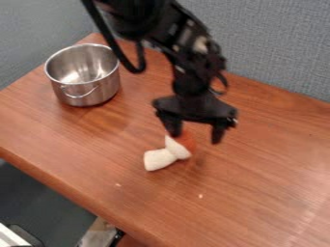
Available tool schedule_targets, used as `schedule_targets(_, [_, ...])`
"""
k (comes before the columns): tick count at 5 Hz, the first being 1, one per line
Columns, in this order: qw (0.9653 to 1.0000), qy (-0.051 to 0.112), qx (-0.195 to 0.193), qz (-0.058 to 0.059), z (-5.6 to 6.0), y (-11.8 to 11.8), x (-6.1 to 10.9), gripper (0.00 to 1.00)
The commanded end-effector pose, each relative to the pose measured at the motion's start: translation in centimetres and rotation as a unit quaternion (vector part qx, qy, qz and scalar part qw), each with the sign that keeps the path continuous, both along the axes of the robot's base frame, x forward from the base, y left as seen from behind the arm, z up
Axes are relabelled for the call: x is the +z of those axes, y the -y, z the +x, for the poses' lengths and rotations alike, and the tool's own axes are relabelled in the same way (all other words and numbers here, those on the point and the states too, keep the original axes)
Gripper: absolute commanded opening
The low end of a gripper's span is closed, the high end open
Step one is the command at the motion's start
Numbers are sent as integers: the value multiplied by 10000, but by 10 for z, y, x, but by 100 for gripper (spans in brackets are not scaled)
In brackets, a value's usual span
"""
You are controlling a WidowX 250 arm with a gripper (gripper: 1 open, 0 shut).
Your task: Put the mushroom in the metal pot
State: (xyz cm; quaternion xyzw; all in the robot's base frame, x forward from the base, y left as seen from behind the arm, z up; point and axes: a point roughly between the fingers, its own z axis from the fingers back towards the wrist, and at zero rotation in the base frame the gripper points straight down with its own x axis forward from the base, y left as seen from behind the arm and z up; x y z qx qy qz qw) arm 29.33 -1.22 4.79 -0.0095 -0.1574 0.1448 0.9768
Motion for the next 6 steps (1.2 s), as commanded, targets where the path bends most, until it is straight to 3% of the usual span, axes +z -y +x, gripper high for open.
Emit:
schedule_targets(1, [9996, 203, -212, 29, 15, -11, 18, 100])
schedule_targets(3, [9978, -329, -431, 389, 15, 1, 16, 100])
schedule_targets(4, [9985, -487, 84, 230, 11, -1, 22, 100])
schedule_targets(5, [9959, -649, 625, 68, 9, -4, 28, 100])
schedule_targets(6, [9969, -664, 402, 96, 2, -17, 14, 100])
